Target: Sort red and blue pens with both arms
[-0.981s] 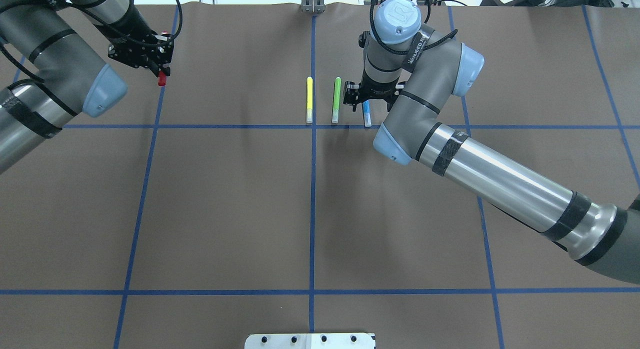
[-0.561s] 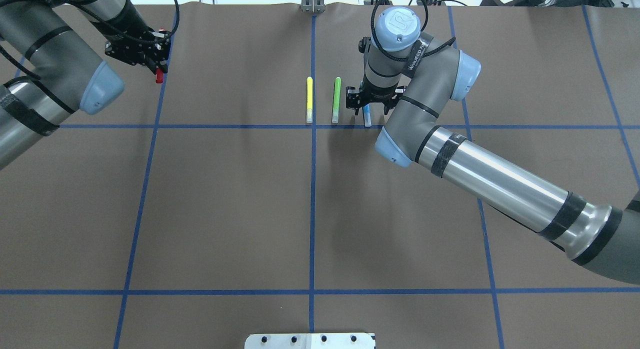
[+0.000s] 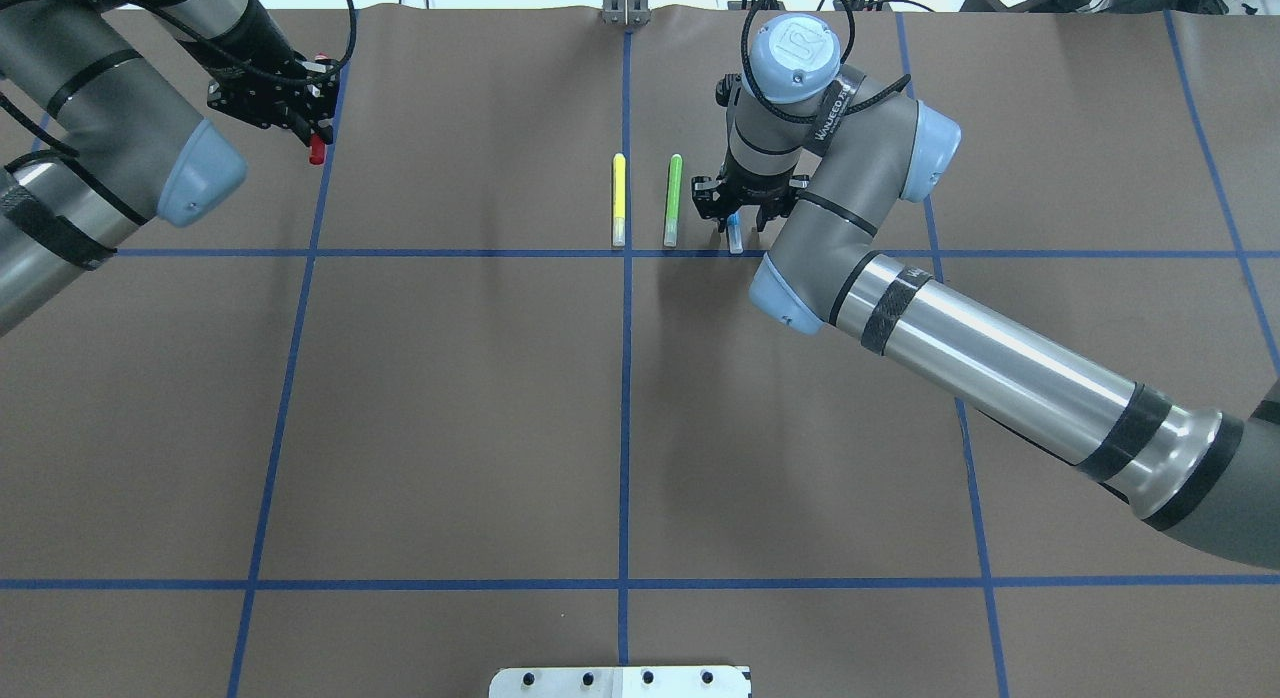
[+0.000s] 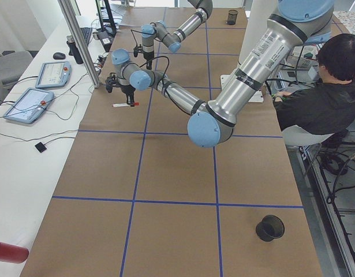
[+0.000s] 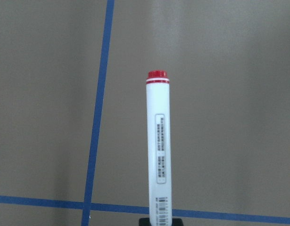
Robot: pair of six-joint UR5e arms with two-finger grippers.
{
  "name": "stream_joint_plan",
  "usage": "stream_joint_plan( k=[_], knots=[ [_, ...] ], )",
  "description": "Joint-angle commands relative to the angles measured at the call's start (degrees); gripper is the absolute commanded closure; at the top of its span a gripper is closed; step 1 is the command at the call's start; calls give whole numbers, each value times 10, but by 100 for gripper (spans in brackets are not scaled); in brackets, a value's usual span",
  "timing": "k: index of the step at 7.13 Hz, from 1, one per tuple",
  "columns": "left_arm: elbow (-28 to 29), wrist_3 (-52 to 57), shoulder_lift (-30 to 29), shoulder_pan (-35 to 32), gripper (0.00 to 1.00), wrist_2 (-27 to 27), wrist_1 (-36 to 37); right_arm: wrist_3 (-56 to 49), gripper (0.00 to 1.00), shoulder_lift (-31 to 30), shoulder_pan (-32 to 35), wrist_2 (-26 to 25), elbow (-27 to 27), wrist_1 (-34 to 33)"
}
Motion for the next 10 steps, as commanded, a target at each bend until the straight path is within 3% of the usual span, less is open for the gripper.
stream_joint_plan(
  k=[1,3,5,6,10],
  knots=[
    [0,0,0,-1,100,0,-1,0,80,0,0,0,0,0],
    [0,0,0,-2,100,0,-1,-2,79,-1,0,0,-1,0],
    [-1,0,0,-2,100,0,0,-3,63,-1,0,0,0,0],
    [-1,0,0,-3,100,0,0,-3,60,-1,0,0,0,0],
    [-11,0,0,-4,100,0,16,-2,67,0,0,0,0,0]
  ],
)
